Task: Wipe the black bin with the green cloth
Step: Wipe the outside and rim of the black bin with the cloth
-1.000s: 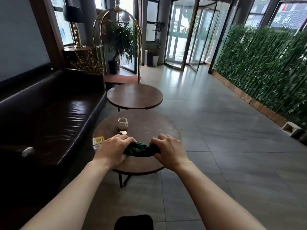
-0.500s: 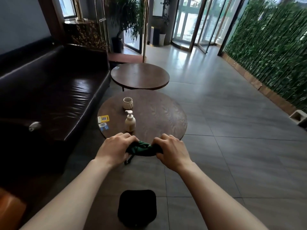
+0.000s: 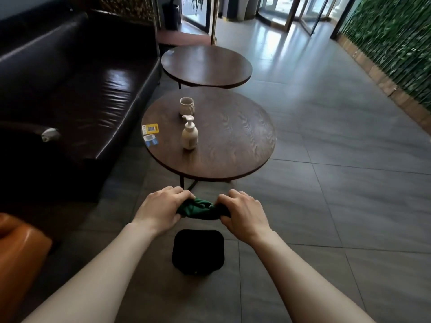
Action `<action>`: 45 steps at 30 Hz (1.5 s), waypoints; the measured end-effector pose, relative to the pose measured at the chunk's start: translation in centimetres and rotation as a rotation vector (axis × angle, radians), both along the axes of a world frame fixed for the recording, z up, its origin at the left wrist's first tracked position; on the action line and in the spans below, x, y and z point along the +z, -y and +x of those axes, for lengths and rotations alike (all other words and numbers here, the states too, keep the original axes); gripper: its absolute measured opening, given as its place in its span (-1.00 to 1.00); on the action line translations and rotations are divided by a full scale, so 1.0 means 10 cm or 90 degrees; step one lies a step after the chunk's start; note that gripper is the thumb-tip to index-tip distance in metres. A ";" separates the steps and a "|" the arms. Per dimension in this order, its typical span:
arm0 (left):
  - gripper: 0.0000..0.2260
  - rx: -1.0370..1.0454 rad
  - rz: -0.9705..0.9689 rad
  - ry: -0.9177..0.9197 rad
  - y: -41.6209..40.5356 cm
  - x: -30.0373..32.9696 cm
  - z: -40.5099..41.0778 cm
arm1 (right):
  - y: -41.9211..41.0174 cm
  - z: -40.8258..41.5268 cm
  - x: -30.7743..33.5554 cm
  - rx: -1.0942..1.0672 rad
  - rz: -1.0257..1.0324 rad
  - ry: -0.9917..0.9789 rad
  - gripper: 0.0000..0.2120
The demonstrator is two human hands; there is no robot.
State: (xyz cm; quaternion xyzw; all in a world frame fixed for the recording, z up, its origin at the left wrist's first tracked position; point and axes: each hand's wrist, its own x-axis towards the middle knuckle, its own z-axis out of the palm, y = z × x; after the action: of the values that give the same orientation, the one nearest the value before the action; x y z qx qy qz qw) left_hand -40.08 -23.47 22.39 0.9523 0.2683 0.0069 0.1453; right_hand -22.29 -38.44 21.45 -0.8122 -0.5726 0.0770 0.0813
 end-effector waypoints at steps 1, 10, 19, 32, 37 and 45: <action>-0.51 0.001 -0.005 -0.004 0.01 -0.06 -0.02 | 0.02 -0.01 -0.06 -0.001 -0.003 -0.004 -0.72; -0.49 0.004 -0.038 -0.055 0.19 -0.65 -0.16 | 0.21 -0.16 -0.65 -0.006 -0.064 -0.052 -0.71; -0.48 0.031 -0.064 -0.070 0.22 -0.90 -0.10 | 0.19 -0.04 -0.90 0.008 -0.091 -0.059 -0.68; -0.47 0.091 -0.083 -0.066 0.10 -1.69 0.04 | 0.00 0.24 -1.56 0.063 -0.094 -0.081 -0.69; -0.45 0.087 -0.115 -0.064 0.08 -2.25 0.06 | -0.04 0.30 -2.05 0.070 -0.113 -0.073 -0.66; -0.45 0.083 -0.103 -0.039 -0.05 -3.12 0.19 | -0.16 0.36 -2.88 0.051 -0.096 -0.069 -0.66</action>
State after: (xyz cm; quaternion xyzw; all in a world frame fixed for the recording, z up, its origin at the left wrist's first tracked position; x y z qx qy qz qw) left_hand -38.20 -22.97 -8.78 0.9178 0.3337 -0.0347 0.2124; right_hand -18.65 -36.85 -7.31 -0.7869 -0.5922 0.1669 0.0480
